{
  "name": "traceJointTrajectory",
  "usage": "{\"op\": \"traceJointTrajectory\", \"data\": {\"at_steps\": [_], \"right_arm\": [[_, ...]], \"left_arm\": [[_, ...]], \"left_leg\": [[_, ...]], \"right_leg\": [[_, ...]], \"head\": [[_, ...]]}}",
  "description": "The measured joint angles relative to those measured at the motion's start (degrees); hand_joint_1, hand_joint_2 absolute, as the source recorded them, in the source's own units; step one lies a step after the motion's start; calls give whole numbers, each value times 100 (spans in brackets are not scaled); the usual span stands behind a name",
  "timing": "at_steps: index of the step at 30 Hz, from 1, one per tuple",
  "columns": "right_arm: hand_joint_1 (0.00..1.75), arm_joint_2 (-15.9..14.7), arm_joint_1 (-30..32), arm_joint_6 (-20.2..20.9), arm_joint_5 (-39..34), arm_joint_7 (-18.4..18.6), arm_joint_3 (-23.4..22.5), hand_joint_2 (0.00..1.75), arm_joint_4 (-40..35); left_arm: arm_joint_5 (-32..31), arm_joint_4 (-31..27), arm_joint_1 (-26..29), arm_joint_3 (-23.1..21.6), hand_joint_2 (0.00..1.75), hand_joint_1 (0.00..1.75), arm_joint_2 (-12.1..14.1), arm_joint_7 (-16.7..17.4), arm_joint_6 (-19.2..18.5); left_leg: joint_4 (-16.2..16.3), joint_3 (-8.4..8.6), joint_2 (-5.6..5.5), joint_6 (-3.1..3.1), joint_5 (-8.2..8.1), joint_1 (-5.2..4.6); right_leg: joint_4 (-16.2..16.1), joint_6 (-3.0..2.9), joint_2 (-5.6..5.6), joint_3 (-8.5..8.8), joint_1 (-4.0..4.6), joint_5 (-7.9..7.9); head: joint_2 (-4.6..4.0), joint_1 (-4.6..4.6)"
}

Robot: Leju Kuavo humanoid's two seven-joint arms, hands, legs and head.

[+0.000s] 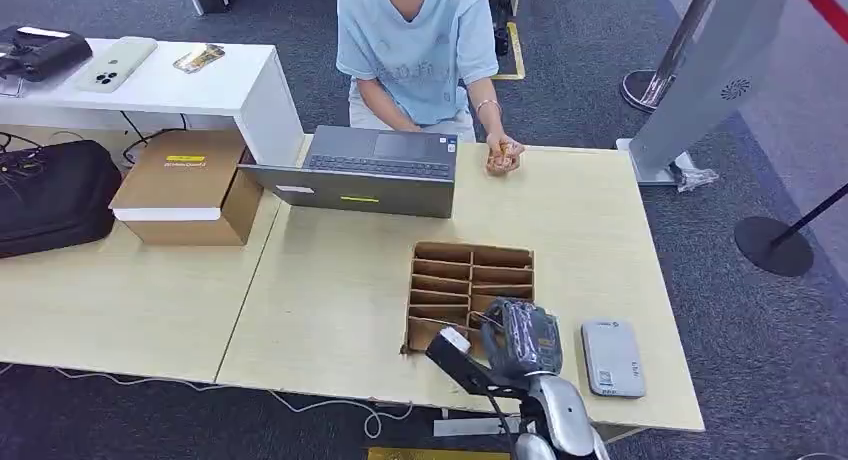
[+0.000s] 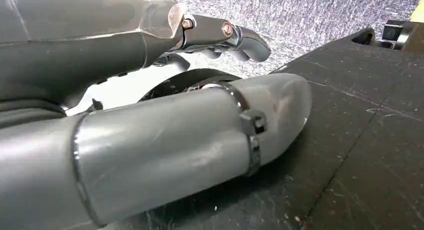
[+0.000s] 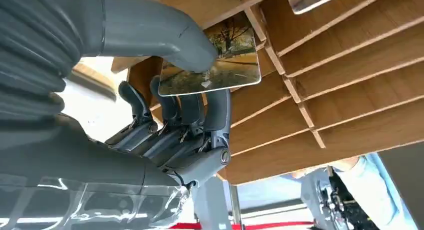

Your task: Pass the card to the sensor for recognition and then transmit it.

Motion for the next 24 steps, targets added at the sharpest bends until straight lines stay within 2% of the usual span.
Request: {"op": "traceJointTrajectory", "data": {"at_steps": [9, 24], "right_arm": [[157, -11, 20, -31, -127, -26, -223, 175, -179], [152, -11, -51, 44, -186, -144, -396, 175, -258]], "left_arm": [[0, 0, -4, 0, 0, 0, 0, 0, 22], [55, 0, -5, -7, 0, 0, -2, 0, 37]], "left_leg": [[0, -2, 0, 0, 0, 0], [0, -2, -1, 0, 0, 0]], "right_leg": [[0, 0, 0, 0, 0, 0], [1, 0, -1, 0, 0, 0]], "head": [[0, 2], [0, 0]]}}
